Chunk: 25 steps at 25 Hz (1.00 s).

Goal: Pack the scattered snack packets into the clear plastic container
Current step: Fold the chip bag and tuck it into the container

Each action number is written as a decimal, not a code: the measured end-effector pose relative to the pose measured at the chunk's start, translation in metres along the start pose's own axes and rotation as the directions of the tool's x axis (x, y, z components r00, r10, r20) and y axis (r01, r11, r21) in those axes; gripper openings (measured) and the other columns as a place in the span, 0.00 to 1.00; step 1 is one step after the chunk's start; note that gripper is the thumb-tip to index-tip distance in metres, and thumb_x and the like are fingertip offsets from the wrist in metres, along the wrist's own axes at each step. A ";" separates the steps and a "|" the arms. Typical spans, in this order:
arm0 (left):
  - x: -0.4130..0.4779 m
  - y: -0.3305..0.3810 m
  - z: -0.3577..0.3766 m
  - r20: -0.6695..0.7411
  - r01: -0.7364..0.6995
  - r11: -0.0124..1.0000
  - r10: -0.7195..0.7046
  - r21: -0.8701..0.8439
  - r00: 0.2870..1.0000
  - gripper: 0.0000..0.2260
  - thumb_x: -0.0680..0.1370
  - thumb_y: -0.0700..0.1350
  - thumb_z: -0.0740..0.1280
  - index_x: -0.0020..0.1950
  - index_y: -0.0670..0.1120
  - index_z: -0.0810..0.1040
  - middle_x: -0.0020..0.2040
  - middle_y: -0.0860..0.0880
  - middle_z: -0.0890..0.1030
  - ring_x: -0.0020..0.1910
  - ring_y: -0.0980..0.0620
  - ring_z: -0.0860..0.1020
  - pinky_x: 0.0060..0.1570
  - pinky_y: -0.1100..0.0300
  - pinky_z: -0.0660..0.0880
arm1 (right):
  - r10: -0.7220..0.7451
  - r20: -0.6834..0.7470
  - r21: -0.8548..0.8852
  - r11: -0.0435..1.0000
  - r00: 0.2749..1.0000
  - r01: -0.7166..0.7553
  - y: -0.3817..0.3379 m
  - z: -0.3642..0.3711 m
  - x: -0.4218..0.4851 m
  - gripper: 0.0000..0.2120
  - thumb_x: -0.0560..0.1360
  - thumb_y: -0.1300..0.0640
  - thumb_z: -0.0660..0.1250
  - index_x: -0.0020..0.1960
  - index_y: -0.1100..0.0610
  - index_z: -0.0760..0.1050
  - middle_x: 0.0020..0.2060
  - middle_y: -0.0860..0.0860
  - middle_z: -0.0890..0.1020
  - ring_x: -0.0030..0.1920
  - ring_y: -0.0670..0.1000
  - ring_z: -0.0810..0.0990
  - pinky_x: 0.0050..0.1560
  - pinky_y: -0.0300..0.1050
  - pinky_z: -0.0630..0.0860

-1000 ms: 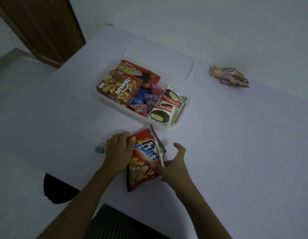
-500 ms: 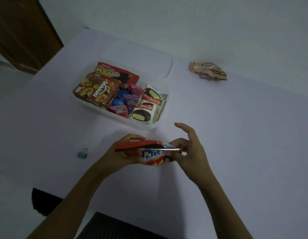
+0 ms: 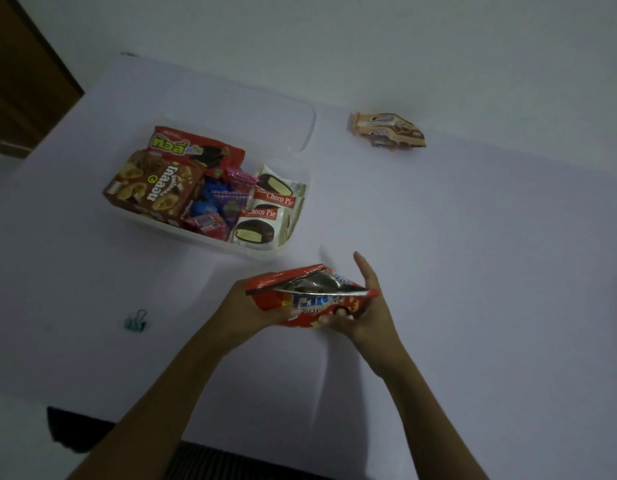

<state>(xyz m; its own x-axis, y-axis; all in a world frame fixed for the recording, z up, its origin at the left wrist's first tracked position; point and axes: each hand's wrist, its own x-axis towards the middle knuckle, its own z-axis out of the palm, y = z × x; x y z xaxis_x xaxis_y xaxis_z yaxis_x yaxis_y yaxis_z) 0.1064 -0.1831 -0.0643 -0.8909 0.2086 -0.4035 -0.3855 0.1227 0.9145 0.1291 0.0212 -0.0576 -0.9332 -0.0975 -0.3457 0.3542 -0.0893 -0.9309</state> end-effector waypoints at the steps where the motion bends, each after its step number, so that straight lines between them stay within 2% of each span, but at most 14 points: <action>1: 0.001 0.002 0.000 0.009 -0.006 1.000 0.006 0.001 1.000 0.19 0.66 0.37 0.76 0.55 0.50 0.80 0.49 0.52 0.85 0.49 0.54 0.83 0.42 0.61 0.81 | -0.012 0.007 -0.013 1.000 1.000 0.012 0.000 -0.001 0.001 0.44 0.65 0.73 0.73 0.72 0.46 0.59 0.55 0.58 0.80 0.53 0.57 0.83 0.52 0.52 0.81; 3: 0.002 0.006 0.002 0.017 -0.015 1.000 0.015 -0.010 1.000 0.17 0.67 0.37 0.75 0.54 0.49 0.81 0.46 0.53 0.86 0.48 0.54 0.84 0.40 0.61 0.81 | -0.051 0.028 -0.031 0.998 0.998 0.051 -0.002 -0.005 0.003 0.35 0.65 0.73 0.73 0.67 0.53 0.68 0.55 0.58 0.82 0.53 0.56 0.83 0.51 0.50 0.81; 5: 0.002 0.012 0.004 -0.005 -0.013 1.000 0.013 -0.019 1.000 0.13 0.69 0.38 0.74 0.49 0.53 0.80 0.40 0.60 0.85 0.42 0.59 0.84 0.35 0.65 0.80 | -0.074 0.041 -0.037 0.996 0.996 0.075 -0.006 -0.006 0.002 0.25 0.66 0.72 0.73 0.60 0.58 0.76 0.52 0.58 0.84 0.52 0.56 0.83 0.49 0.49 0.81; 7: 0.001 0.019 0.006 -0.019 -0.023 1.000 0.022 -0.011 1.000 0.12 0.70 0.40 0.73 0.46 0.56 0.78 0.35 0.65 0.84 0.38 0.63 0.83 0.31 0.68 0.78 | -0.058 0.025 -0.042 0.997 0.998 0.059 -0.011 -0.007 0.001 0.16 0.67 0.69 0.73 0.54 0.60 0.80 0.48 0.57 0.85 0.48 0.55 0.85 0.43 0.46 0.81; 9: 0.003 0.024 0.005 -0.019 -0.037 0.999 0.037 0.002 0.999 0.11 0.70 0.41 0.73 0.45 0.56 0.78 0.34 0.65 0.83 0.37 0.63 0.83 0.30 0.69 0.77 | -0.015 -0.003 -0.023 1.000 1.000 0.015 -0.016 -0.008 0.001 0.11 0.69 0.65 0.72 0.51 0.62 0.81 0.44 0.56 0.86 0.44 0.54 0.85 0.39 0.44 0.80; 15: 0.005 0.035 -0.002 0.031 -0.007 1.000 0.007 0.014 0.999 0.07 0.70 0.42 0.72 0.45 0.52 0.80 0.36 0.57 0.86 0.37 0.56 0.85 0.31 0.66 0.78 | 0.023 -0.080 -0.059 0.998 0.997 -0.028 -0.020 -0.007 0.004 0.09 0.71 0.61 0.71 0.49 0.64 0.81 0.42 0.59 0.86 0.43 0.57 0.86 0.42 0.48 0.82; 20: 0.006 0.038 -0.011 0.122 0.025 0.998 -0.031 0.052 0.992 0.07 0.71 0.43 0.72 0.48 0.51 0.81 0.39 0.54 0.86 0.39 0.52 0.85 0.33 0.64 0.79 | -0.047 -0.124 -0.008 0.999 0.991 0.046 -0.024 -0.005 0.006 0.08 0.73 0.65 0.68 0.50 0.58 0.82 0.44 0.54 0.86 0.46 0.55 0.85 0.42 0.48 0.83; 23: 0.005 0.040 -0.015 0.179 0.022 0.998 -0.033 0.059 0.983 0.06 0.72 0.43 0.70 0.48 0.50 0.81 0.40 0.54 0.86 0.40 0.53 0.85 0.33 0.65 0.79 | -0.048 -0.112 -0.044 0.998 0.993 0.043 -0.028 -0.001 0.006 0.05 0.72 0.64 0.70 0.46 0.58 0.83 0.40 0.54 0.86 0.42 0.55 0.86 0.39 0.48 0.83; 25: 0.004 0.041 -0.019 0.208 0.000 0.999 -0.010 0.048 0.978 0.08 0.73 0.42 0.69 0.51 0.48 0.81 0.45 0.50 0.86 0.43 0.51 0.85 0.37 0.62 0.80 | -0.044 -0.119 -0.073 0.997 0.992 0.036 -0.030 0.001 0.005 0.04 0.72 0.64 0.70 0.44 0.58 0.83 0.38 0.53 0.86 0.41 0.55 0.86 0.38 0.46 0.83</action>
<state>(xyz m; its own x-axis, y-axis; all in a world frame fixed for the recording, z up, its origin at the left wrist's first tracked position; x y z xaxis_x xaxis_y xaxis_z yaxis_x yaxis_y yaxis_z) 0.0823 -0.1955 -0.0284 -0.8173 0.4049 -0.4100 -0.3738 0.1690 0.9120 0.1136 0.0221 -0.0319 -0.9485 0.0253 -0.3158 0.3153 -0.0205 -0.9488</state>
